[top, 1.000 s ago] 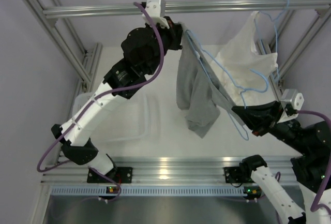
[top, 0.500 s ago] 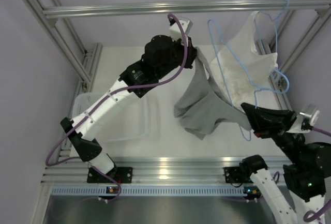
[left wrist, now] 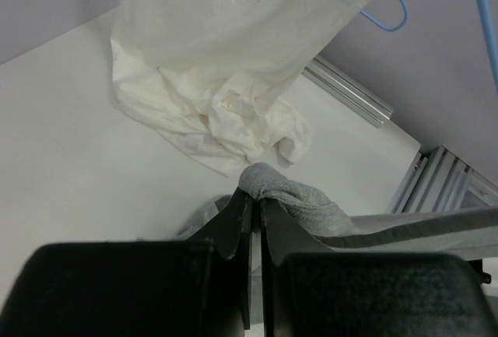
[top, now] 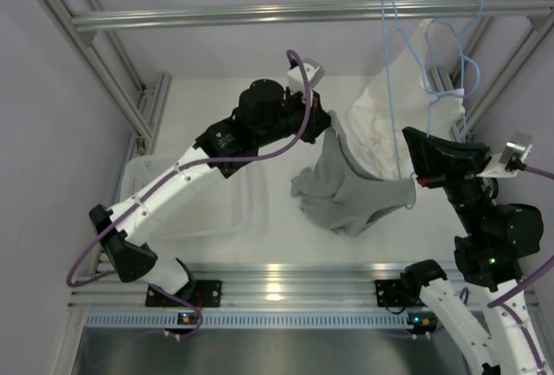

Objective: Remove the tank top from the hanger

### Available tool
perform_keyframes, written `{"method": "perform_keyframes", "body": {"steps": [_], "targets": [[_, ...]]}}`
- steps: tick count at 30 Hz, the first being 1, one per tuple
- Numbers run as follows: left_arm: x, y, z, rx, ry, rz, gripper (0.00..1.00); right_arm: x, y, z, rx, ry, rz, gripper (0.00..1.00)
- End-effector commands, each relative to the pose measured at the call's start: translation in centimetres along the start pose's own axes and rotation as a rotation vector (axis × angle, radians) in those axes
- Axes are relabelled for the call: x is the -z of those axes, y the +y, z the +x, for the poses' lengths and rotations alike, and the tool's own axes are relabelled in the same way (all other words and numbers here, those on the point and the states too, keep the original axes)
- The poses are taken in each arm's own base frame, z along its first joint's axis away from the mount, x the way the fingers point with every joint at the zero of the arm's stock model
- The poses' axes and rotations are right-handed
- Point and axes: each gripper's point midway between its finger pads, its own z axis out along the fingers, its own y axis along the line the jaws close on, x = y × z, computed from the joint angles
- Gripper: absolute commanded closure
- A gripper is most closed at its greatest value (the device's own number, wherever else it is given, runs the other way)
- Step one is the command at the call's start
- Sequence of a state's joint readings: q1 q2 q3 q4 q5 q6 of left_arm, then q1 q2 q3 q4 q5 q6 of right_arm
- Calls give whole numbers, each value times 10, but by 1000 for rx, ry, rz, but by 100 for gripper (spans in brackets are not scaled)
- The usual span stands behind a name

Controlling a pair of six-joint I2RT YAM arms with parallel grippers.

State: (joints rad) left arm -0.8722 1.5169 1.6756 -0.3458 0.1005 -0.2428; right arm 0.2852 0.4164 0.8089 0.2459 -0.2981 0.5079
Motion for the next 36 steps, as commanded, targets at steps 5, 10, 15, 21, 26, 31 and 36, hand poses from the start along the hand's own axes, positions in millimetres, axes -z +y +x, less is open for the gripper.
{"method": "perform_keyframes", "body": {"steps": [5,10,15,21,26,31,36], "targets": [[19,-32,-5,-34,-31,185,100,-24,8,-44,64,-138,-35,100],[29,-68,-10,-19,-41,390,100,-32,4,-8,68,-83,-116,100],[42,-78,-25,-22,-74,431,100,-30,0,-5,135,-99,-116,100],[54,-80,-33,-21,-98,430,100,-37,-20,4,185,-65,-46,100],[55,-77,-33,6,-101,405,100,-41,-41,24,164,-9,29,100],[46,-68,-33,69,-98,341,100,-42,-58,35,111,-43,97,100],[26,-85,5,112,35,482,100,-55,-53,25,47,-151,54,100]]}}
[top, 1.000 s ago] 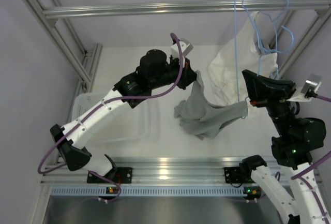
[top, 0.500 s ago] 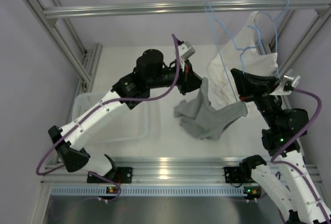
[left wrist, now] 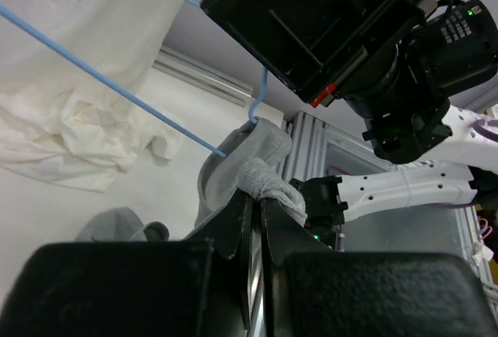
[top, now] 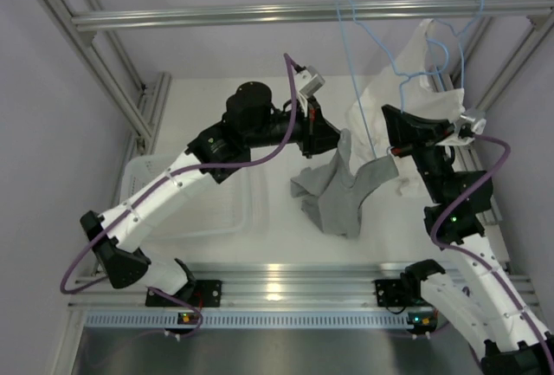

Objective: Remove the tank top from the hanger

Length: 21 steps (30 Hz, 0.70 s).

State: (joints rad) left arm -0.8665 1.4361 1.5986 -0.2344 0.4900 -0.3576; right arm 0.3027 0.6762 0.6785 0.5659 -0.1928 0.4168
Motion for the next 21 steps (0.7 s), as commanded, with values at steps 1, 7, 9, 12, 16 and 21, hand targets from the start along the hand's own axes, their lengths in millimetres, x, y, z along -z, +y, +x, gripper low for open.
{"method": "perform_keyframes", "body": {"steps": [1,7,9,12,16,21], "targets": [[-18,1,18,38,36,63,100,-16,15,-40,-27,-169,-55,100],[-30,32,81,77,174,23,100,-44,25,-61,-17,-187,-86,100],[-31,28,96,85,222,79,100,-52,27,-61,-10,-183,-91,100],[-31,37,111,84,250,52,100,-56,26,-53,-6,-174,-91,100],[-17,114,127,66,274,-386,100,-59,30,-54,-15,-165,-100,100],[14,158,118,65,226,-698,1,-54,33,-63,20,-96,-66,100]]}}
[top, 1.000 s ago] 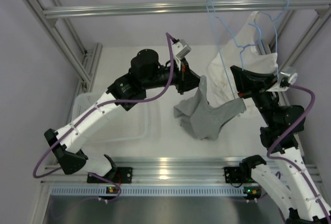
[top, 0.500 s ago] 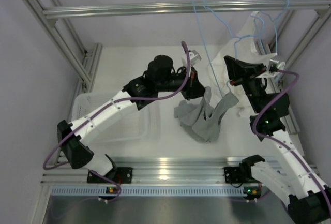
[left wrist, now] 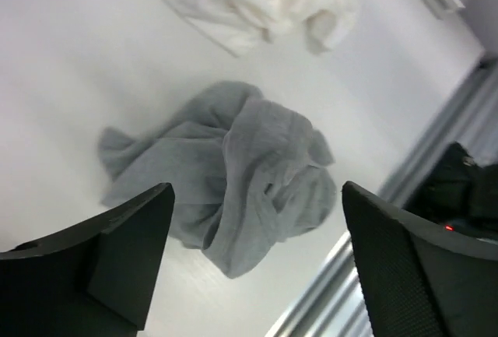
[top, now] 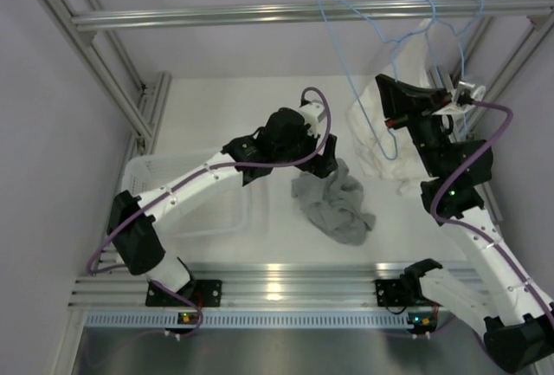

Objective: Remove the tank top from the hanger

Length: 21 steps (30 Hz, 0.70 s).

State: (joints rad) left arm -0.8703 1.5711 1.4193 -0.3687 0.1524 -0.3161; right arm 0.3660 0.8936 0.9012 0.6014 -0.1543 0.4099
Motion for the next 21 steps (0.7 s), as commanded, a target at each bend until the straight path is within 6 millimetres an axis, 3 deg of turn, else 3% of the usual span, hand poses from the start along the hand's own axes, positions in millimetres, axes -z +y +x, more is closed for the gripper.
{"method": "perform_keyframes", "body": {"steps": [1,3,4,5,7,13,21], "targets": [[17,41,-19,17,-83,-247,1,5,19,-40,47,-48,-17,100],[24,43,-23,12,-102,-265,1,18,24,-52,69,-48,-11,100],[31,43,-26,9,-116,-272,1,25,18,-42,64,11,28,100],[36,47,-27,8,-122,-299,1,32,24,-55,78,8,27,100],[52,51,-31,5,-152,-329,1,40,24,-52,95,78,44,100],[124,89,-53,77,-335,-599,1,80,6,-22,142,386,177,100],[167,101,-65,49,-386,-691,1,107,-7,2,140,627,275,100]]}}
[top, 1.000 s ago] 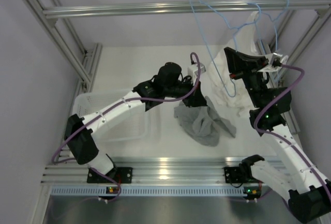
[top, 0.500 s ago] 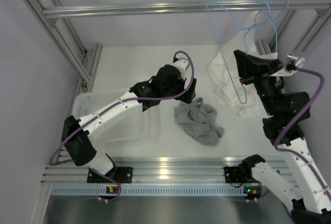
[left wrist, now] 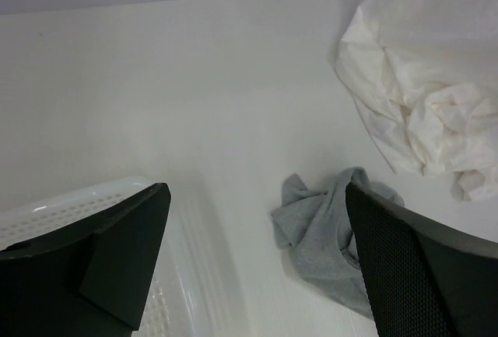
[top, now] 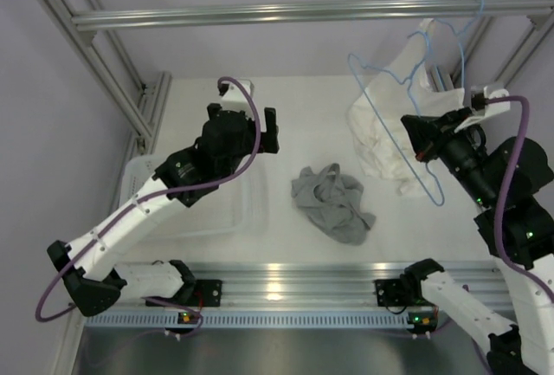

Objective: Remove the tank top from the hanger

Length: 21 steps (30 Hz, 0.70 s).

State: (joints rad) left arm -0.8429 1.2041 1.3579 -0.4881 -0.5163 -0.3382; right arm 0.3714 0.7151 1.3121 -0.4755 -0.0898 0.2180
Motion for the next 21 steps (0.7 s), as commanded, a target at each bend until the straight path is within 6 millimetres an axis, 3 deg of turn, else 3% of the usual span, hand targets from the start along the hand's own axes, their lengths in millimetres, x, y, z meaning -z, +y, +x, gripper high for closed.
{"method": "perform_keyframes", "body": {"steps": [1,3,5,6,8,14,21], "targets": [[3,24,-4,-37,0,-97,1,5,-17,37,25,197,92,100],[6,27,-5,-41,1,-97,1,-6,-23,39,42,220,113,100],[8,24,0,-45,12,-69,1,-17,-36,26,82,193,182,100],[10,22,0,-47,13,-53,1,-32,-42,29,96,213,205,100],[11,17,5,-52,33,-12,1,-55,-49,15,132,205,238,100],[26,18,13,-83,51,37,1,-103,-61,-5,163,202,289,100],[40,21,14,-101,67,70,1,-143,-85,12,152,261,334,100]]}}
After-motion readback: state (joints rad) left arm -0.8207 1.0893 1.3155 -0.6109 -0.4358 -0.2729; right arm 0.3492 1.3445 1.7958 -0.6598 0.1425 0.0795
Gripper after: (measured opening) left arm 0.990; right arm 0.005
